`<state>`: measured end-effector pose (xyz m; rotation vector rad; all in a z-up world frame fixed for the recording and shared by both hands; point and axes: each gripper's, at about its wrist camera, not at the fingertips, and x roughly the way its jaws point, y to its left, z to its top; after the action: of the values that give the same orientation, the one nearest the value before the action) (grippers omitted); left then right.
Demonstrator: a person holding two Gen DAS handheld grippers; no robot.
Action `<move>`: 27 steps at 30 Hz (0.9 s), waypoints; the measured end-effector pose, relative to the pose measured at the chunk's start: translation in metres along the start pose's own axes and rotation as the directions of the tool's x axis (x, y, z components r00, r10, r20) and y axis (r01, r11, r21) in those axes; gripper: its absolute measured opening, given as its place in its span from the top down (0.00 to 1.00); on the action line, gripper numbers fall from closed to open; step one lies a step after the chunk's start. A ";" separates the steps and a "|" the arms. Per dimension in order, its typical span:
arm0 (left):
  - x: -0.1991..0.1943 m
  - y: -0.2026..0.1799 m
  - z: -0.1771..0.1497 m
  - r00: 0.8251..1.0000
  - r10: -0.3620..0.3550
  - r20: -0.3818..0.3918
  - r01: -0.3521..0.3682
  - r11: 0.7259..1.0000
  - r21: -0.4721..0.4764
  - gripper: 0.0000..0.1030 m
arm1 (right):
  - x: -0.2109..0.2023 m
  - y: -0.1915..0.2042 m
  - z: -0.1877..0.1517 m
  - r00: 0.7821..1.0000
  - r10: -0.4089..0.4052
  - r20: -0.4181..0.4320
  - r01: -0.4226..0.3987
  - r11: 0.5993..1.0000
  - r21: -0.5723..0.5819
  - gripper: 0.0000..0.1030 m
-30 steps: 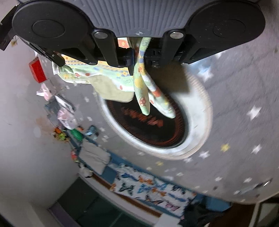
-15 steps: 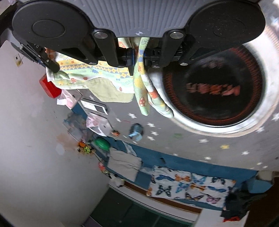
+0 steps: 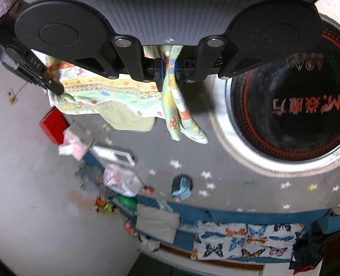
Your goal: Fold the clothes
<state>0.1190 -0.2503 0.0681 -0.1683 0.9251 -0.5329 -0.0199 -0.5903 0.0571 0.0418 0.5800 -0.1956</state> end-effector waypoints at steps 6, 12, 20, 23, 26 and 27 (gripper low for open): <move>-0.004 0.010 0.004 0.993 0.112 0.025 -0.113 0.993 0.024 0.73 | 0.017 -0.011 -0.010 0.997 -0.050 -0.065 0.051 0.999 0.008 0.84; -0.012 -0.007 0.021 0.994 0.077 0.080 -0.082 0.995 0.064 0.70 | 0.015 -0.009 0.004 1.000 -0.011 -0.021 0.011 1.000 0.012 0.80; 0.028 -0.054 0.019 0.999 -0.044 0.015 0.041 0.988 0.150 0.72 | 0.044 -0.003 0.005 0.993 0.087 -0.082 -0.081 0.995 0.064 0.71; 0.047 -0.057 0.018 0.999 -0.033 -0.019 0.036 0.989 0.147 0.72 | 0.051 -0.008 0.001 0.991 0.096 -0.090 -0.088 0.992 0.091 0.70; 0.057 -0.055 0.015 0.999 -0.014 -0.030 0.018 0.990 0.143 0.71 | 0.048 -0.009 0.002 0.992 0.100 -0.083 -0.093 0.992 0.084 0.68; 0.056 -0.054 0.014 1.000 -0.014 -0.025 0.018 0.990 0.142 0.71 | 0.044 -0.008 0.003 0.992 0.100 -0.077 -0.094 0.993 0.074 0.66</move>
<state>0.1373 -0.3260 0.0562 -0.0403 0.9060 -0.6149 0.0165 -0.6060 0.0354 0.1465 0.6496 -0.1198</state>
